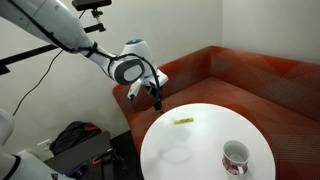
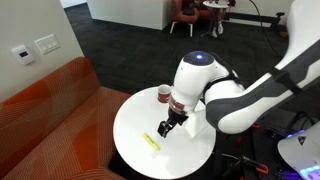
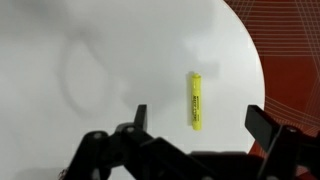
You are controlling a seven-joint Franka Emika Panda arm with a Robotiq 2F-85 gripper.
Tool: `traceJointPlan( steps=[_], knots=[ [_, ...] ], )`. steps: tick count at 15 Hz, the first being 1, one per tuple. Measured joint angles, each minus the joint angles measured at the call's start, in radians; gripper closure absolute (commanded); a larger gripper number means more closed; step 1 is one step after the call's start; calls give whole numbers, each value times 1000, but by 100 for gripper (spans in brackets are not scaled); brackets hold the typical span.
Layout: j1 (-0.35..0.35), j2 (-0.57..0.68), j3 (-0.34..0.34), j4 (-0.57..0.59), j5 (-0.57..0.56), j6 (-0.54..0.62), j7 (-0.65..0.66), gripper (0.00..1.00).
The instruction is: Pick up the pen from the table and put it in the mug cup.
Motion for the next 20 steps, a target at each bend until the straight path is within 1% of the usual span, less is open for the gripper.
traceJointPlan(
  steps=[2,9,12,17,20],
  knots=[
    [16,31,-18,17,2,0,-1,0],
    [21,23,-22,16,2,0,-1,0],
    [34,35,-37,20,2,0,-19,0],
    [60,129,-57,68,-1,8,-95,0],
    [92,206,-86,112,-1,53,-123,0]
  ],
)
